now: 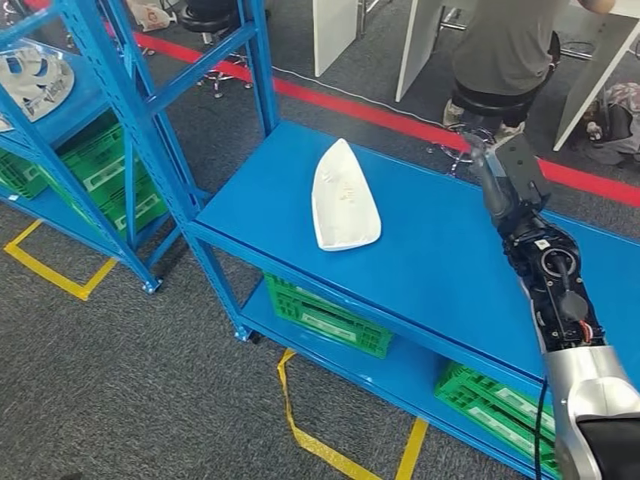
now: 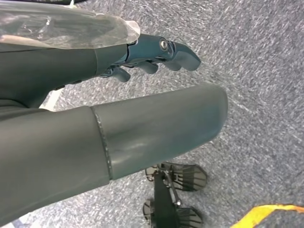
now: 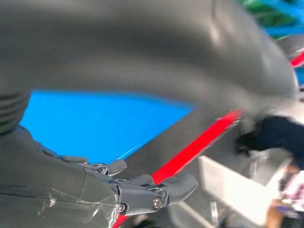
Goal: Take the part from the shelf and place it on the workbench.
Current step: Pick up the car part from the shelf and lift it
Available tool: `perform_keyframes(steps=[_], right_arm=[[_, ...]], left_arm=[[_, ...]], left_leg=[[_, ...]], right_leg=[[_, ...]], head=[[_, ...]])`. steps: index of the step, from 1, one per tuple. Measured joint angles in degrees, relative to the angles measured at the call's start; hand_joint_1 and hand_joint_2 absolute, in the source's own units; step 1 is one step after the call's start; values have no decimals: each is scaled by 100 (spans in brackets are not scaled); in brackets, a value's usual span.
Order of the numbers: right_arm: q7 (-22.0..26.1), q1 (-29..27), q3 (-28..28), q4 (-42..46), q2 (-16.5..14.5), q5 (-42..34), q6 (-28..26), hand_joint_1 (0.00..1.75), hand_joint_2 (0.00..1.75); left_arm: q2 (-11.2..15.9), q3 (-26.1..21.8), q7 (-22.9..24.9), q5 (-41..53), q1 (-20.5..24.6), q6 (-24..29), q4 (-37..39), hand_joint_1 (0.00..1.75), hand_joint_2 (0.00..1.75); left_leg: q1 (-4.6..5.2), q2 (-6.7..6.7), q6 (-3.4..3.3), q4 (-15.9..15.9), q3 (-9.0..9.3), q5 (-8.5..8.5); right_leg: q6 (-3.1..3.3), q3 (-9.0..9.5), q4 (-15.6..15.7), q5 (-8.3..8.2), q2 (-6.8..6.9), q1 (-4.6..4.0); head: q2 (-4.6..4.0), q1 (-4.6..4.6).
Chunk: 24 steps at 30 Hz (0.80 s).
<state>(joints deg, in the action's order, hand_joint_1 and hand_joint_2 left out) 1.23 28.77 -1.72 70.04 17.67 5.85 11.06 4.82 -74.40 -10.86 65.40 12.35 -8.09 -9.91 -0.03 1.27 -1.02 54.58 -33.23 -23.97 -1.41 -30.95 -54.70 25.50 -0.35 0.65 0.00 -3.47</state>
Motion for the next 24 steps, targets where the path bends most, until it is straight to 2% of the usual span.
perform_keyframes(steps=[1,9,14,24], right_arm=[[-35,41,-4,-60,26,81,-20,0,175],[-76,339,-144,-392,203,817,188,0,175],[-49,430,-305,-513,220,1107,290,0,175],[-84,465,-711,-555,211,1841,268,0,175]], left_arm=[[2,0,0,0,-1,-2,1,0,0],[-2,0,-4,-14,1,-17,1,0,0],[-9,-3,-8,-27,1,-17,1,0,0],[-27,-27,-11,-29,6,-22,1,0,0]], left_leg=[[3,1,-22,-5,4,2],[-7,0,55,-87,41,40],[-13,1,102,-90,41,36],[1,4,105,-88,40,33]], right_leg=[[5,0,5,-1,-3,-3],[65,-1,2,4,-3,-18],[77,1,1,8,1,-22],[75,15,15,7,7,-10]], head=[[0,22],[0,162],[0,177],[0,179]])
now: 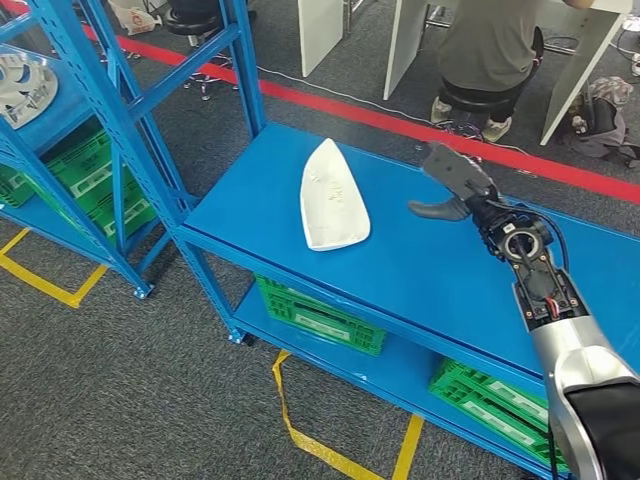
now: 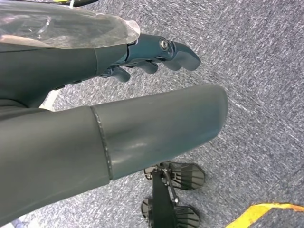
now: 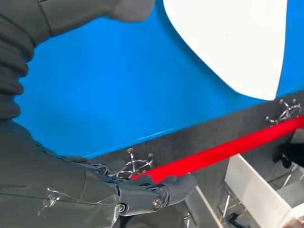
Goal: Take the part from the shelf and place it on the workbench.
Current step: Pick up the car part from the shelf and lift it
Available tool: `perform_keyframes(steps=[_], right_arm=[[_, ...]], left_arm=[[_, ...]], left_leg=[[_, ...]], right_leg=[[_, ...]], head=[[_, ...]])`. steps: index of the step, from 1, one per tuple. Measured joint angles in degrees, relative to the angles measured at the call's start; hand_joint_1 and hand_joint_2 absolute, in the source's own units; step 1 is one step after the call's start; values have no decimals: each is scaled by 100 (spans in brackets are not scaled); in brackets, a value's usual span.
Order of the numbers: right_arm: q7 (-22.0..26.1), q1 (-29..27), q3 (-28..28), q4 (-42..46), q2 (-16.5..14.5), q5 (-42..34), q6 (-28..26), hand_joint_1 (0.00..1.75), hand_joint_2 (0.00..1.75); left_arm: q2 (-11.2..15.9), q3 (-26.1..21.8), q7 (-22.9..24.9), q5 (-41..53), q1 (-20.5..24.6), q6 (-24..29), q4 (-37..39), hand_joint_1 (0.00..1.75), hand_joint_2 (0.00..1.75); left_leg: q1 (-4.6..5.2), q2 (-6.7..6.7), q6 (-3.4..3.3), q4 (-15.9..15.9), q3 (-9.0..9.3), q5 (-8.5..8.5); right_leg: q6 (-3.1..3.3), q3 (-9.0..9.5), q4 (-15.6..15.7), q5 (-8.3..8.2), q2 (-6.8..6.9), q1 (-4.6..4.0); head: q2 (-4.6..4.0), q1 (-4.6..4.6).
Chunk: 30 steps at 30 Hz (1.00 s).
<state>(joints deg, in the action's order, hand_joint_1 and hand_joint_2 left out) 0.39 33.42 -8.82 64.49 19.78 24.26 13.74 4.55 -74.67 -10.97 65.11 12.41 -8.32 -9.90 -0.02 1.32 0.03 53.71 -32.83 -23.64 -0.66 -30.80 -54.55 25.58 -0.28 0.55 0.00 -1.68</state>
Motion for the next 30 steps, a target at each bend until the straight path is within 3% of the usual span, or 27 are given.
perform_keyframes(steps=[15,30], right_arm=[[2,-1,-443,145,-156,178,75,0,175],[-396,-306,-1095,1295,-453,-63,335,0,175]], left_arm=[[-4,-70,-30,-33,-2,-5,0,0,0],[-2,-113,-86,-48,-23,7,0,0,0]], left_leg=[[7,3,-4,2,1,-3],[6,3,-4,1,2,-3]], right_leg=[[-2,10,9,-1,4,0],[-1,9,9,0,6,-2]], head=[[0,5],[0,9]])
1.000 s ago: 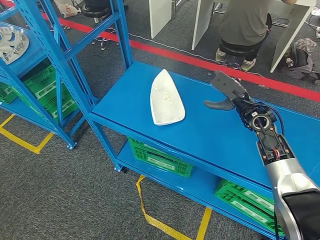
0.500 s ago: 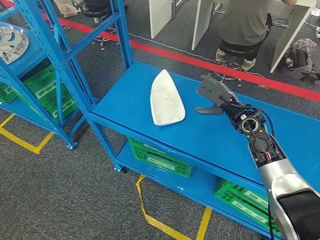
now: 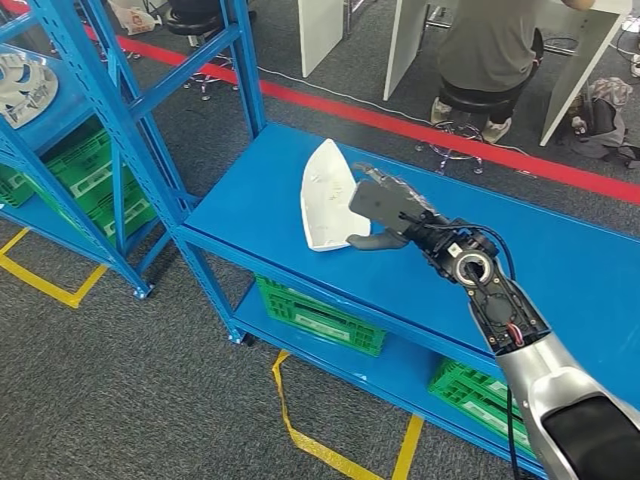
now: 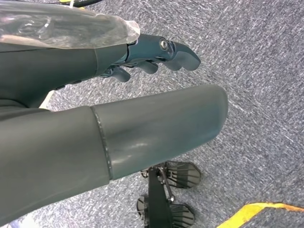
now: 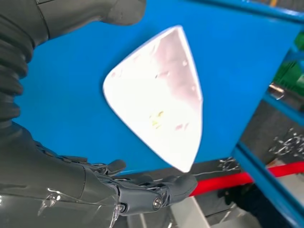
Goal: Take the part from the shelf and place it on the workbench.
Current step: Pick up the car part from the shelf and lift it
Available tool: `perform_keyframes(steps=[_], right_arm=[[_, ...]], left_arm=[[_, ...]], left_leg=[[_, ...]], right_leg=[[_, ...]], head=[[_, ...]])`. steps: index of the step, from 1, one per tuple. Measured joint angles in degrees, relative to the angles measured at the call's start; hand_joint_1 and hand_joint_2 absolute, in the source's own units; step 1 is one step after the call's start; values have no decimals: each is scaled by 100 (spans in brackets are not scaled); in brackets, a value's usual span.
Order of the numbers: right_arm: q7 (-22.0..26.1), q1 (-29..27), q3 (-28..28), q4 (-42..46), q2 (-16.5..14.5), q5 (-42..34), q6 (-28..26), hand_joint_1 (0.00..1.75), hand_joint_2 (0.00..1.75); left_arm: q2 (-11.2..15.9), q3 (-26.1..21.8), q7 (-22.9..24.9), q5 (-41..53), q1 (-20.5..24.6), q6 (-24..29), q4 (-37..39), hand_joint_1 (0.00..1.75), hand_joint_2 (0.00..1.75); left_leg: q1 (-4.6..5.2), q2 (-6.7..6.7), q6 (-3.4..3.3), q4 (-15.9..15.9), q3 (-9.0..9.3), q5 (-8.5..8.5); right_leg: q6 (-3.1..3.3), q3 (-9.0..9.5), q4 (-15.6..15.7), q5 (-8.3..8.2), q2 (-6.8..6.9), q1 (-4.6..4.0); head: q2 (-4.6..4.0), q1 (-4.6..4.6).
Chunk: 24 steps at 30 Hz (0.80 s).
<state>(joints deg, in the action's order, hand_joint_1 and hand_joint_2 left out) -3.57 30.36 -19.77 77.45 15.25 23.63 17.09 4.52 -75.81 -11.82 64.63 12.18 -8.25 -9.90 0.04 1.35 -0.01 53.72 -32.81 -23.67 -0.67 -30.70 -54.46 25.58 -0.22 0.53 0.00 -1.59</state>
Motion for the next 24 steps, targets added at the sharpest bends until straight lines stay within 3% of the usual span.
perform_keyframes(steps=[24], right_arm=[[-196,-179,-534,454,-103,-259,138,0,175]], left_arm=[[-1,-43,2,-14,-13,33,0,0,0]], left_leg=[[0,-1,0,1,1,0]], right_leg=[[0,1,4,0,0,1]], head=[[0,1]])
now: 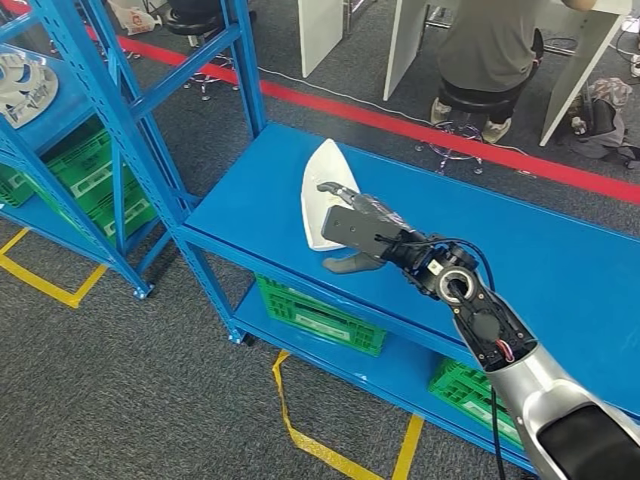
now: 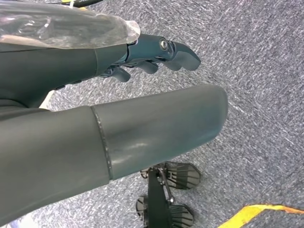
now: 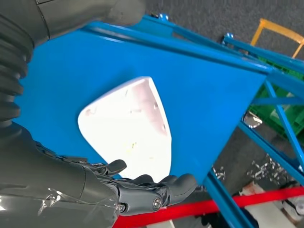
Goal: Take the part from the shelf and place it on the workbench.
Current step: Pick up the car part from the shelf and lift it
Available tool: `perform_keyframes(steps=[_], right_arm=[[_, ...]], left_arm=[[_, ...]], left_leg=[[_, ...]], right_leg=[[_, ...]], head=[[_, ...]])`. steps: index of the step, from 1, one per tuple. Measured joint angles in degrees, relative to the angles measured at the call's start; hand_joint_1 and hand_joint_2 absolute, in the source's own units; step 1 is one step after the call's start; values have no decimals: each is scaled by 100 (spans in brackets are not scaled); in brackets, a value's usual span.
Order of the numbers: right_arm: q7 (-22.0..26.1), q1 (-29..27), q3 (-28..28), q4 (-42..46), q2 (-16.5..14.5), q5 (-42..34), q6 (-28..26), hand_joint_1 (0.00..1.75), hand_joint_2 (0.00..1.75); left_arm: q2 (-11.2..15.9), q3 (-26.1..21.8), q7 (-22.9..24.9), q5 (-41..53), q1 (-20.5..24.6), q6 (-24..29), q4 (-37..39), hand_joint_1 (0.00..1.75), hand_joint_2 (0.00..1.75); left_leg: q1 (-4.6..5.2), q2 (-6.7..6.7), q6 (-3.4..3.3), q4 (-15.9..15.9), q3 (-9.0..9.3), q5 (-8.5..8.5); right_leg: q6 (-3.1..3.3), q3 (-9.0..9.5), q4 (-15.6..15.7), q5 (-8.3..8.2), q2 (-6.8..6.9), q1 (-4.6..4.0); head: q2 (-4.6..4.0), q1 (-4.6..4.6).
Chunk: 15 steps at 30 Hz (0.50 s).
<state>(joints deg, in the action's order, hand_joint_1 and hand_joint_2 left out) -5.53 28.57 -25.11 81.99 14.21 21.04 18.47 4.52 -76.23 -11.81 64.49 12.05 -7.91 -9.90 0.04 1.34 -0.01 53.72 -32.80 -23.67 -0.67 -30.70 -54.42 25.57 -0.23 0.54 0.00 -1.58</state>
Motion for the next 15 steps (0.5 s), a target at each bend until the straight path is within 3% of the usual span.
perform_keyframes(steps=[15], right_arm=[[-502,-776,311,29,302,-133,-305,0,175]], left_arm=[[9,-88,-10,-55,-115,-11,0,0,0]], left_leg=[[-1,-1,-9,0,3,-6]], right_leg=[[0,3,10,0,-3,2]], head=[[0,-1]])
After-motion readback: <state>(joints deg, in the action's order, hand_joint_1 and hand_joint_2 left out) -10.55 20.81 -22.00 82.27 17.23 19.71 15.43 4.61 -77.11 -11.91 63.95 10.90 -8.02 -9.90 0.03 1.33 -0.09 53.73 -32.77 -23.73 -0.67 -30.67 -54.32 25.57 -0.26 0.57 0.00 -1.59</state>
